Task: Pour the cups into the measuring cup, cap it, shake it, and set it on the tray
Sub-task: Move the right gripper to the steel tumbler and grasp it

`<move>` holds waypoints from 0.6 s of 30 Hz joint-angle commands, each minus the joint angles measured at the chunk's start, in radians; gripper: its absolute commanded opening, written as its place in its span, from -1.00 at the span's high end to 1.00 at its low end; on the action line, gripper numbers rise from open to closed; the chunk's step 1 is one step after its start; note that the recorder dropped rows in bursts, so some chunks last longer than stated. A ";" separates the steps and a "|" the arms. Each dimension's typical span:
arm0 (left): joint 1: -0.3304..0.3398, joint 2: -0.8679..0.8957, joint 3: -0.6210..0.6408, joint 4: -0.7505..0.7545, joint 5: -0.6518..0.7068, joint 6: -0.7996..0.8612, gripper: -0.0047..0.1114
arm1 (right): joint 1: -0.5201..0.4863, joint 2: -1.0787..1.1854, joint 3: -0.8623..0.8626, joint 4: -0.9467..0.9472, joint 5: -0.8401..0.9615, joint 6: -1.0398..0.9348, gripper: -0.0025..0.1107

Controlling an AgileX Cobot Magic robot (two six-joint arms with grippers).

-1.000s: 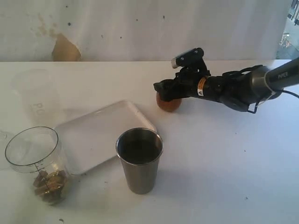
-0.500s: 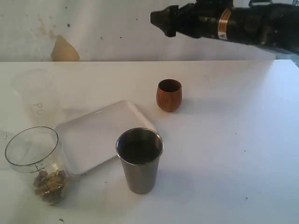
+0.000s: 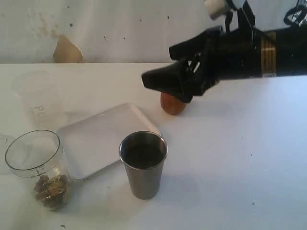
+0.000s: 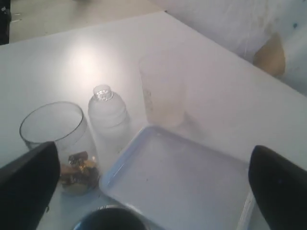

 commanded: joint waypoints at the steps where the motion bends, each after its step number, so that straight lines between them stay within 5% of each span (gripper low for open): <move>1: -0.005 -0.005 0.005 -0.005 0.000 0.001 0.92 | 0.003 -0.009 0.117 0.032 0.044 -0.085 -0.90; 18: -0.005 -0.005 0.005 -0.005 0.000 0.001 0.92 | 0.093 -0.004 0.467 0.551 -0.032 -0.762 -0.90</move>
